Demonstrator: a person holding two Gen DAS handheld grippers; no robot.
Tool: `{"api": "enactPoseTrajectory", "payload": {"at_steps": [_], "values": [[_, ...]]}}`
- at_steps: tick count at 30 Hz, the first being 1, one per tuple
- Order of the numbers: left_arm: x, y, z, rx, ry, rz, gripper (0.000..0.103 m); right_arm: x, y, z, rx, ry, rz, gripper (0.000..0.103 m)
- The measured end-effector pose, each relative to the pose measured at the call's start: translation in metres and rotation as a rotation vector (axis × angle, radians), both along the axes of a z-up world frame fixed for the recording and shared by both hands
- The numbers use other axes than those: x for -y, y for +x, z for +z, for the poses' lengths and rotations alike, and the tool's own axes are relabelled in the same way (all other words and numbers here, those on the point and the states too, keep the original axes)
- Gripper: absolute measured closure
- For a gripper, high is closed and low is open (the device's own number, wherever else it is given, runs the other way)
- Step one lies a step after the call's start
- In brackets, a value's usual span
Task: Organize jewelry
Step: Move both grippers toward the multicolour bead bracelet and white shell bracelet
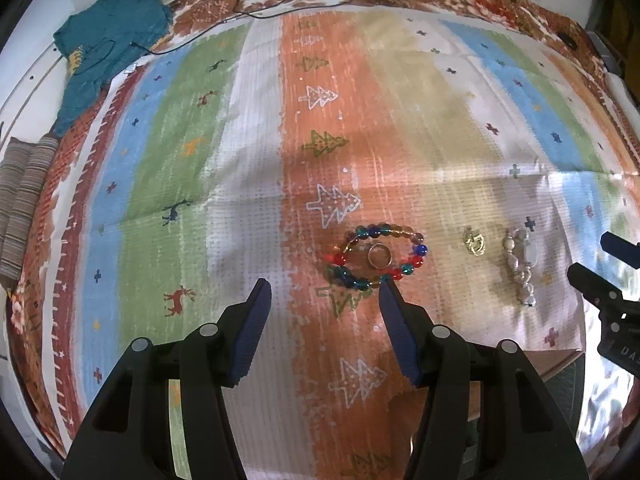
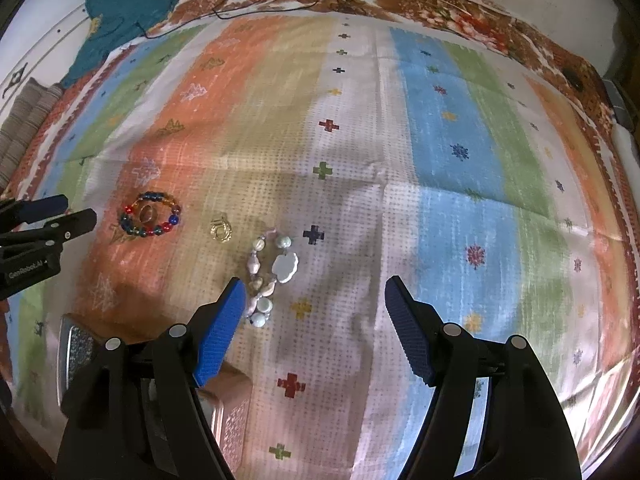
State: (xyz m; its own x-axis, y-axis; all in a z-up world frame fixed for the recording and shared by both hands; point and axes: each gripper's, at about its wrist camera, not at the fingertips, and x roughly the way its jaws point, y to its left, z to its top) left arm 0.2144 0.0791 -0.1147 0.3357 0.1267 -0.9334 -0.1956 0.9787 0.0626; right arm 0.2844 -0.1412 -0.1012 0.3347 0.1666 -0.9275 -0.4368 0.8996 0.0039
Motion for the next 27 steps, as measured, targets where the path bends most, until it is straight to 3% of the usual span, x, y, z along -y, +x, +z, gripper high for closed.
{"api": "enactPoseTrajectory", "payload": {"at_steps": [27], "values": [[-0.006,0.030,-0.039,-0.089,0.015,-0.008,0.047,-0.017,0.030,-0.041,-0.075,-0.053,0.020,0.031]]}}
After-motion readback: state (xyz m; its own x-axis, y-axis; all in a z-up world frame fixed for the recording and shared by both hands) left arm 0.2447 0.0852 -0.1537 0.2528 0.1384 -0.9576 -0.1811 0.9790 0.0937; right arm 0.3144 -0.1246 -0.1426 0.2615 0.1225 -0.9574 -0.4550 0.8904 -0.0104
